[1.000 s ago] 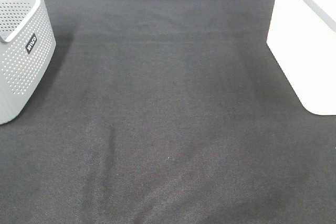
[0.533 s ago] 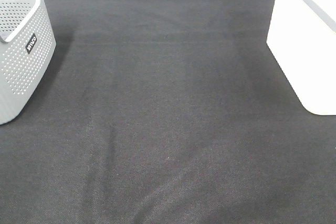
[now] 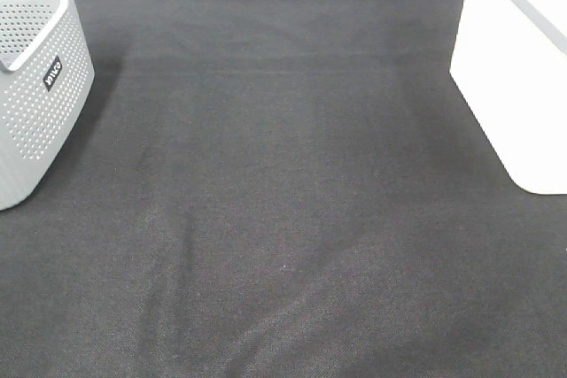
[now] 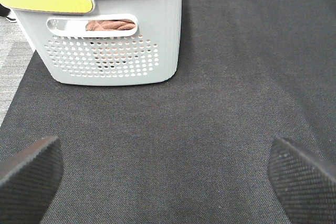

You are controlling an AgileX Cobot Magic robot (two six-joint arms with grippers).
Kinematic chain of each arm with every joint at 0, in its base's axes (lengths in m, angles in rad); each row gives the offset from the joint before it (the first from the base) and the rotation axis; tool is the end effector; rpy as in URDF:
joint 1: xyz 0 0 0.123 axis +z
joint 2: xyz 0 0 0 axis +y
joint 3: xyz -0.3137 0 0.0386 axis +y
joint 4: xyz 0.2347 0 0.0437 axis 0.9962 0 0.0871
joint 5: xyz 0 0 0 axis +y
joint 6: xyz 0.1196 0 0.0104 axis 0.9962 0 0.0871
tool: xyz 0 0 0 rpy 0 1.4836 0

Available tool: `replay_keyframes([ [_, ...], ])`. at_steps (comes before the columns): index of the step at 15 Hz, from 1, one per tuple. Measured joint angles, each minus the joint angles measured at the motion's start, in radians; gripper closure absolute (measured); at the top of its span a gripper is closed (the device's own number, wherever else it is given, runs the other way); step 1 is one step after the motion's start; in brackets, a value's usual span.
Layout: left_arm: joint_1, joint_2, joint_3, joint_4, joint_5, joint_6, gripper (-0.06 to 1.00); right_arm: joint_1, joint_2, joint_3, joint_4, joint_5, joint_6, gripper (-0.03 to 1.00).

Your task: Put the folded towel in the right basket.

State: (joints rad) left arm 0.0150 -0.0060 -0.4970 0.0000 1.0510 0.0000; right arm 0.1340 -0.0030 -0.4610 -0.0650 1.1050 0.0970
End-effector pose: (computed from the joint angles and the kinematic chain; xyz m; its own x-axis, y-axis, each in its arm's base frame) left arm -0.0219 -0.0003 0.2577 -0.4446 -0.0067 -0.8957 -0.0150 0.9999 0.0000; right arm -0.0204 -0.0098 0.2418 -0.5250 -0.0026 -0.8511 -0.0490 0.9984 0.0272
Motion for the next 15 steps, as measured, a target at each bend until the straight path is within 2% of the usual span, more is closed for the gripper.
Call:
replay_keyframes([
  [15, 0.0, 0.0, 0.0, 0.0, 0.0, 0.0, -0.04, -0.028, 0.0, 0.0, -0.009, 0.0, -0.013, 0.03],
])
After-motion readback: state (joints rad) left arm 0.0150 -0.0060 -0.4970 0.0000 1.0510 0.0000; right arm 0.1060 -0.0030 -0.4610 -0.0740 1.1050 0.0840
